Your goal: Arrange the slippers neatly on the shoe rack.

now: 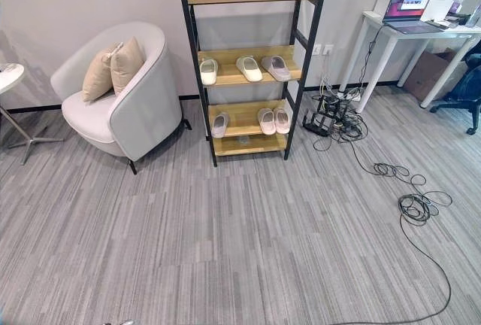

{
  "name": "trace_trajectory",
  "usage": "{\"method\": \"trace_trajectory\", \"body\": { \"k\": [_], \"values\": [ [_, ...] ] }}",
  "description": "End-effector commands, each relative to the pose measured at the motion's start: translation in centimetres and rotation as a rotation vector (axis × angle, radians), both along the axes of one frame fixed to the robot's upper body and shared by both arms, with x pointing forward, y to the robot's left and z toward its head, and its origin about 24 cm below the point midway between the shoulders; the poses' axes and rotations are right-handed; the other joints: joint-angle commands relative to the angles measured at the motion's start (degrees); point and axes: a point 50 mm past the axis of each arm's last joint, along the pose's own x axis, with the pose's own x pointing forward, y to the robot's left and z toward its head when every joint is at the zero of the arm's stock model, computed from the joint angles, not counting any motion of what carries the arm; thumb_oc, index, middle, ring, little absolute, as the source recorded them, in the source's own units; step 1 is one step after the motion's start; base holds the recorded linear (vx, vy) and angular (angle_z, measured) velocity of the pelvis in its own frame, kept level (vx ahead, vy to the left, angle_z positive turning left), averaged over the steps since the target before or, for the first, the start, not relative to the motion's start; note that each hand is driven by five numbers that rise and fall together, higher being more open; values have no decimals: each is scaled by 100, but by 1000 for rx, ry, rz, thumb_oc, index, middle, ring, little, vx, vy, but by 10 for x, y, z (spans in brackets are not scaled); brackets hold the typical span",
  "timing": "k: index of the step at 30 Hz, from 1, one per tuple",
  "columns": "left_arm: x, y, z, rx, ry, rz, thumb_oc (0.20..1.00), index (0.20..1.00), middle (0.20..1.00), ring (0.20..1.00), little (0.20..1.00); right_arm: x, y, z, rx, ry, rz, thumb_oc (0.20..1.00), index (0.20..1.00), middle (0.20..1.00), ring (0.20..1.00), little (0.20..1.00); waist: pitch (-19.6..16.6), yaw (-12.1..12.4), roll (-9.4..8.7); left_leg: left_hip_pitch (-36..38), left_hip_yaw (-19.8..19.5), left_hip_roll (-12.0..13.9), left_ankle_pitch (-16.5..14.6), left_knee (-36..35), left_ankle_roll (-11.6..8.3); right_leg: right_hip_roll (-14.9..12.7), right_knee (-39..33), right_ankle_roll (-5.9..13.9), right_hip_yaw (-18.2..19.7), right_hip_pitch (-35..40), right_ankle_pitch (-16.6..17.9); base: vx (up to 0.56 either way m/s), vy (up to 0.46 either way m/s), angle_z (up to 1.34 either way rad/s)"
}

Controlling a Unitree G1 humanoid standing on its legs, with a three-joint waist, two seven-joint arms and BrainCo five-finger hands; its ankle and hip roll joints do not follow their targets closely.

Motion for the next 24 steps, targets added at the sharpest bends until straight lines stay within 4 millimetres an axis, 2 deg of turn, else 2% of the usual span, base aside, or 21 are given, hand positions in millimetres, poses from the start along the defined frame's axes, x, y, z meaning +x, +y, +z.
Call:
{"method": "trace_trajectory", "body": {
  "k": [1,2,3,4,5,7,9,10,11,12,13,15,16,18,19,20,21,22,23,24],
  "values": [
    [15,-10,-1,57,20,-208,1000,1000,1000,1000,1000,4,2,-1,-24,4,24,1000,1000,1000,1000,1000,-86,-75,-88,153,-192,348,-111,24,-477,-587,-149,787,-10,-239,416,-40,-27,0],
    [15,-10,-1,57,20,-208,1000,1000,1000,1000,1000,4,2,-1,-24,4,24,1000,1000,1000,1000,1000,-86,-77,-88,151,-195,348,-110,24,-477,-587,-149,787,-13,-239,415,-45,-59,-1],
    [20,-22,-4,53,34,-310,1000,1000,1000,1000,1000,8,4,-2,-30,-14,19,1000,1000,1000,1000,1000,-56,-142,-79,86,-191,372,-117,24,-505,-574,-149,768,-34,-267,396,12,-73,1],
    [19,-25,-4,49,43,-333,1000,1000,1000,1000,1000,8,4,-2,-34,-12,20,1000,1000,1000,1000,1000,-58,-157,-78,90,-185,392,-120,24,-518,-565,-149,753,-46,-251,377,110,-213,6],
    [22,-37,-7,30,53,-428,1000,1000,1000,1000,1000,4,8,-4,-28,-1,12,1000,1000,1000,1000,1000,-32,-236,-87,168,-202,467,-146,24,-560,-501,-149,690,-36,-169,332,188,-297,13],
    [28,-43,-7,26,37,-463,1000,1000,1000,1000,1000,6,12,-5,-23,5,41,1000,1000,1000,1000,1000,30,-254,-96,240,-206,518,-138,24,-561,-444,-149,651,29,-135,321,137,-270,4],
    [43,-50,-5,22,-19,-495,1000,1000,1000,1000,1000,9,16,-6,-14,14,96,1000,1000,1000,1000,1000,228,-253,-177,87,-141,647,-270,768,-616,-364,212,527,206,-214,133,83,-286,-12],
    [50,-55,-4,17,-42,-533,1000,1000,1000,1000,1000,8,14,-6,-14,26,115,1000,1000,1000,1000,1000,363,-223,-220,-181,-83,680,-175,1673,-698,-301,375,418,219,-153,14,110,-373,-26],
    [71,-63,1,26,-107,-585,1000,1000,1000,1000,1000,11,13,-5,-15,24,142,1000,1000,1000,1000,1000,578,-170,-293,-821,-2,834,241,3005,-727,-312,487,283,132,-68,-59,142,-364,-20],
    [75,-64,2,41,-125,-612,1000,1000,1000,1000,1000,14,13,-5,-20,25,162,1000,1000,1000,1000,1000,648,-125,-313,-1082,32,859,399,3470,-698,-303,512,220,87,-19,-100,124,-265,-12],
    [81,-65,5,68,-165,-641,1000,1000,1000,1000,1000,17,12,-4,-27,19,172,1000,1000,1000,1000,1000,693,-67,-320,-1289,24,781,391,3626,-644,-305,537,205,67,10,-130,148,-113,4],
    [92,-61,12,138,-238,-635,1000,1000,1000,1000,1000,24,11,-3,-45,-17,167,1000,1000,1000,1000,1000,697,35,-316,-1561,-5,598,261,3321,-599,-337,522,254,59,75,-210,242,1,2],
    [87,-57,10,147,-232,-560,1000,1000,1000,1000,1000,34,15,-3,-51,-59,162,1000,1000,1000,1000,1000,645,131,-318,-1650,58,542,112,2532,-565,-377,452,313,32,194,-287,364,76,-3],
    [78,-51,7,146,-193,-517,1000,1000,1000,1000,1000,51,21,-3,-48,-110,199,1000,1000,1000,1000,1000,629,256,-276,-1619,37,519,435,1390,-640,-352,385,362,53,412,-356,340,105,-33],
    [71,-48,5,155,-160,-524,1000,1000,1000,1000,1000,59,22,-2,-54,-126,231,1000,1000,1000,1000,1000,620,304,-239,-1727,-67,539,614,1043,-696,-318,373,371,88,480,-394,353,156,-54],
    [55,-46,0,152,-91,-529,1000,1000,1000,1000,1000,71,26,0,-63,-154,283,1000,1000,1000,1000,1000,598,329,-174,-1582,-160,571,769,563,-702,-280,394,395,213,604,-474,376,181,-84],
    [44,-43,-3,157,-49,-523,1000,1000,1000,1000,1000,76,26,1,-74,-162,303,1000,1000,1000,1000,1000,531,323,-166,-1474,-236,536,769,447,-692,-300,412,418,277,657,-489,543,255,-54],
    [30,-34,-4,169,-11,-461,1000,1000,1000,1000,1000,79,23,3,-89,-189,281,1000,1000,1000,1000,1000,375,311,-212,-1391,-256,436,714,618,-622,-405,506,512,300,725,-489,478,231,-115],
    [27,-29,-4,173,-7,-420,1000,1000,1000,1000,1000,76,23,3,-83,-190,270,1000,1000,1000,1000,1000,325,316,-248,-1340,-218,401,662,662,-580,-449,588,537,348,718,-486,593,309,-94],
    [25,-25,-3,164,-11,-376,1000,1000,1000,1000,1000,72,26,1,-67,-183,249,1000,1000,1000,1000,1000,238,339,-325,-1171,-147,300,526,638,-450,-538,845,634,431,669,-430,417,265,-49]
  ]
}}
